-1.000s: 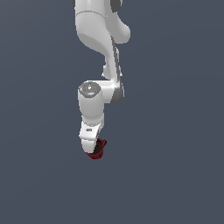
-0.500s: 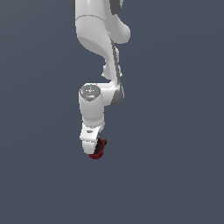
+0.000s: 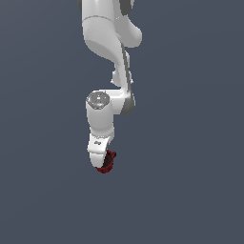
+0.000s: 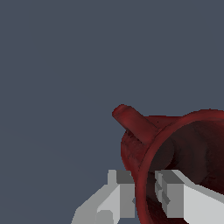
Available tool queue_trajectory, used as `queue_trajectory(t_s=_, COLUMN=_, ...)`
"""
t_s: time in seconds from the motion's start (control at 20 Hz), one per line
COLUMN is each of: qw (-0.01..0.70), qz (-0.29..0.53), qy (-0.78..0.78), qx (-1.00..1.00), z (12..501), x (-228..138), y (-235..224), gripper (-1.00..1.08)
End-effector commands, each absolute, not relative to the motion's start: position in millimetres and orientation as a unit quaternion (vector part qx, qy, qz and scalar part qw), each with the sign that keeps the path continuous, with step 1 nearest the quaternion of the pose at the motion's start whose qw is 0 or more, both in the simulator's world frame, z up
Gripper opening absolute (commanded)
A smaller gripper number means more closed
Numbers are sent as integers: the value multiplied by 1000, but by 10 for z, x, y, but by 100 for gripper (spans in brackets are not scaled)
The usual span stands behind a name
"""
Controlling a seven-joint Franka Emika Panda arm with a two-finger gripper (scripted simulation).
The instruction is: Pick up the object and move it to a goal position.
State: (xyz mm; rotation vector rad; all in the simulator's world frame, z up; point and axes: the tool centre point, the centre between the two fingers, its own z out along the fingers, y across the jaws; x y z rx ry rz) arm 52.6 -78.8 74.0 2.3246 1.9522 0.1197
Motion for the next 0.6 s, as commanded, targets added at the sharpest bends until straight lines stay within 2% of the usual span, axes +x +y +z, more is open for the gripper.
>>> queue_trajectory(t_s=0.0, qw=52, qz=40, qy=642, qx=764, z=751, x=497, y=-777, gripper=-100)
queue_trajectory(t_s=0.55, qw=52, qz=39, qy=642, qx=764, z=835, x=109, y=-665, gripper=-100)
